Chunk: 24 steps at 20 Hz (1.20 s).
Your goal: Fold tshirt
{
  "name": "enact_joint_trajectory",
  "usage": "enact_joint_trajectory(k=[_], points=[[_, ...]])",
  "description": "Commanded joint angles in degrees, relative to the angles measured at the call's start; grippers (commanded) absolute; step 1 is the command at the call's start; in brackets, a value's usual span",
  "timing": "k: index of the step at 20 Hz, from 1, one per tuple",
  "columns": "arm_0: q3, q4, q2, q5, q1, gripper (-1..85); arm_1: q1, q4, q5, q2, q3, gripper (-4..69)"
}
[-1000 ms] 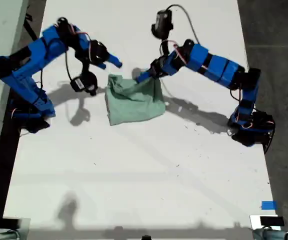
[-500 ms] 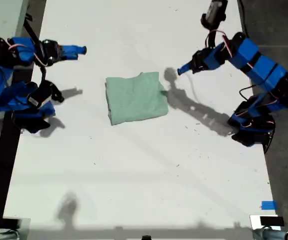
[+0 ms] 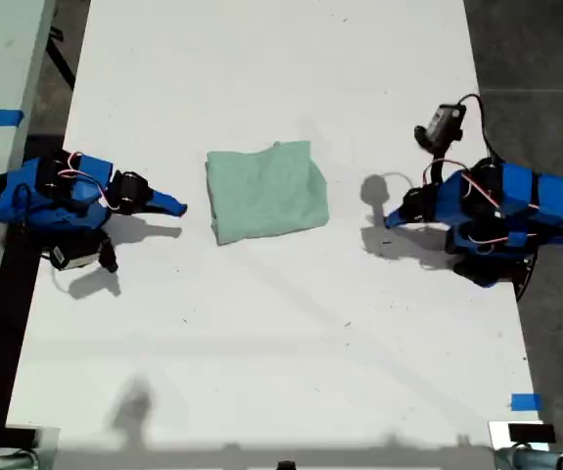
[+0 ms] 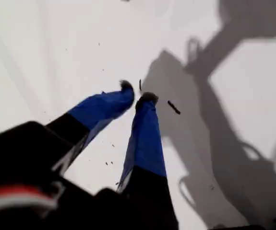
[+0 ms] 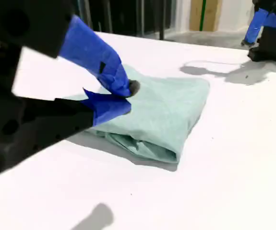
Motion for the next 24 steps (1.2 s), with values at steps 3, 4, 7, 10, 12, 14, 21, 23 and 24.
enact_joint_trajectory(k=[3, 4, 7, 10, 12, 14, 21, 23, 24], points=[[3.7, 1.5, 6.0, -5.7, 3.2, 1.9, -4.9, 5.7, 19.2, 28.8, 17.8, -0.8], [4.0, 2.2, 5.9, -5.5, 3.5, 1.8, -5.6, 5.4, 16.9, 30.6, 17.7, -0.8], [4.0, 2.9, 5.9, -9.3, 19.3, 6.9, -4.0, 5.4, 10.1, 31.3, 17.7, -0.2], [4.0, 3.1, 5.9, -8.5, 20.7, 13.1, -1.5, 5.7, -19.1, 31.4, 17.5, 0.2], [4.0, 3.2, 5.9, -8.3, 19.1, 13.1, -1.8, 6.4, -19.4, 31.5, 17.2, -0.4], [4.0, 3.2, 5.9, -8.2, 18.1, 13.1, -1.8, 6.4, -19.3, 31.5, 17.2, -0.4], [4.0, 3.2, 5.9, -8.2, 17.7, 13.1, -1.8, 6.4, -19.3, 31.5, 17.2, -0.4], [4.0, 3.2, 5.9, -8.2, 17.7, 13.1, -1.8, 6.4, -19.3, 31.5, 17.2, -0.4], [4.0, 3.2, 5.9, -8.2, 17.7, 13.1, -1.8, 6.4, -19.3, 31.5, 17.2, -0.4]])
